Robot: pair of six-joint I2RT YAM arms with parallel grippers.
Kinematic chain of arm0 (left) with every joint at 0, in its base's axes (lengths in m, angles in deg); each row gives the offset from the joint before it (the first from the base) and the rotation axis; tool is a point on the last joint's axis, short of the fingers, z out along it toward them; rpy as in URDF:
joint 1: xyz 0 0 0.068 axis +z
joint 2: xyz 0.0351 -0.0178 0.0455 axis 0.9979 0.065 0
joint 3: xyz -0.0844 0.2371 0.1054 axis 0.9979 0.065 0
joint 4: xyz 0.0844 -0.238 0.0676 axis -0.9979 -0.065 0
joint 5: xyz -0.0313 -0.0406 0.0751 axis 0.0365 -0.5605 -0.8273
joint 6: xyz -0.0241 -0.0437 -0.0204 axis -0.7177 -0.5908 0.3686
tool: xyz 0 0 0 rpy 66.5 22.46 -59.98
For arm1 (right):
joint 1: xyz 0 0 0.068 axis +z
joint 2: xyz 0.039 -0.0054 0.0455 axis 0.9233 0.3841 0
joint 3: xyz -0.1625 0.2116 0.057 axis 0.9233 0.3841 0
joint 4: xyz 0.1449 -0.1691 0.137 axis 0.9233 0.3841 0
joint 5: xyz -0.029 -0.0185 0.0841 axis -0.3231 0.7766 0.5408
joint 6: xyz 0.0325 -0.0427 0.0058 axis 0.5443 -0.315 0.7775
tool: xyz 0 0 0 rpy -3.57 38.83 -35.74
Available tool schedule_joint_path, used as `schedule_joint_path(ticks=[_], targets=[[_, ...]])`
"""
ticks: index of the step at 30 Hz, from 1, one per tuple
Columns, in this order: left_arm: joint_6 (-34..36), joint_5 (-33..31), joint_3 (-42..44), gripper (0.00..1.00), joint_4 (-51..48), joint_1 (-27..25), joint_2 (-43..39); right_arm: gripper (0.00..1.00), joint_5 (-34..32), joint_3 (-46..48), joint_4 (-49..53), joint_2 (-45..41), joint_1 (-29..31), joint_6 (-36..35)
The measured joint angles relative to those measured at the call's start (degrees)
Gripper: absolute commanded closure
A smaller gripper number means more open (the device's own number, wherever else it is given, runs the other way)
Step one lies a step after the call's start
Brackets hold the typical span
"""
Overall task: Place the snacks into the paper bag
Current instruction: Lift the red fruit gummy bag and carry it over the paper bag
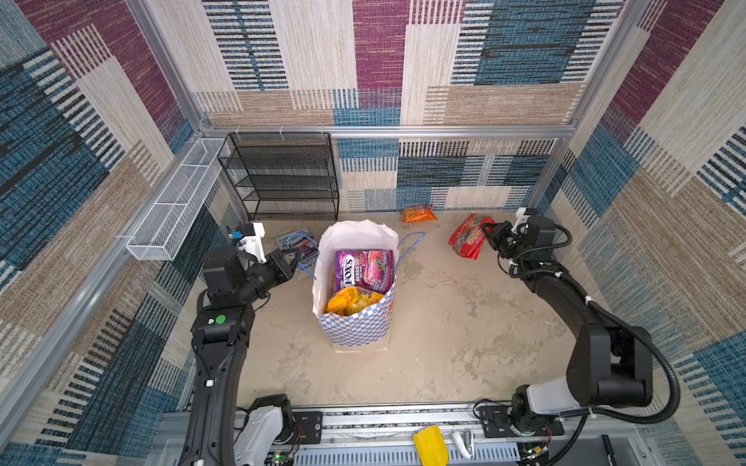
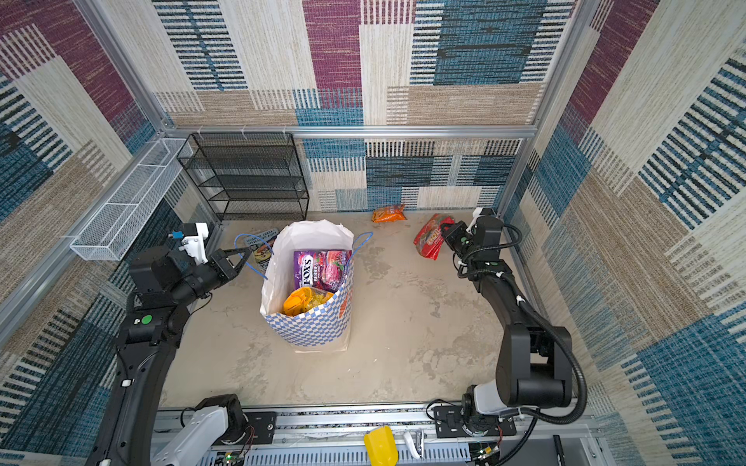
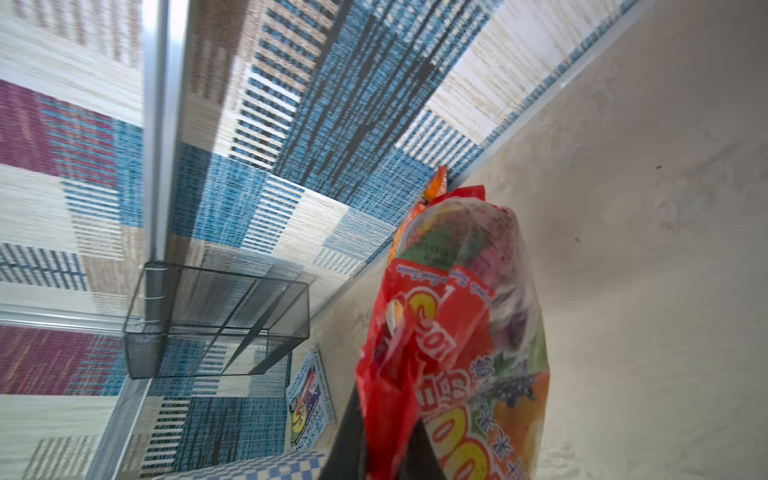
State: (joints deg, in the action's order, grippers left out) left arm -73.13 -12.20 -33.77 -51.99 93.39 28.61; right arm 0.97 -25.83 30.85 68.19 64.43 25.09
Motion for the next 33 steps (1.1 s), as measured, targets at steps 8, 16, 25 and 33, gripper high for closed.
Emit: schedule_joint_path(ticks=[8, 16, 25, 33], targets=[[-0.22, 0.83, 0.07, 1.00, 0.13, 0.00, 0.07, 1.00, -2.03, -4.92, 4.63, -12.92, 6.05, 0.13], [-0.26, 0.90, 0.07, 1.00, 0.13, 0.00, 0.11, 1.00, -5.64, -18.18, 8.50, -16.65, 20.70, -5.03], [-0.87, 1.05, 0.28, 1.00, 0.35, 0.00, 0.46, 1.00, -6.93, -36.26, 15.13, -5.90, 37.31, -12.59], [-1.07, 1.05, 0.37, 1.00, 0.52, 0.00, 1.01, 1.00, -5.92, -38.99, 20.87, 2.01, 42.27, -14.10]])
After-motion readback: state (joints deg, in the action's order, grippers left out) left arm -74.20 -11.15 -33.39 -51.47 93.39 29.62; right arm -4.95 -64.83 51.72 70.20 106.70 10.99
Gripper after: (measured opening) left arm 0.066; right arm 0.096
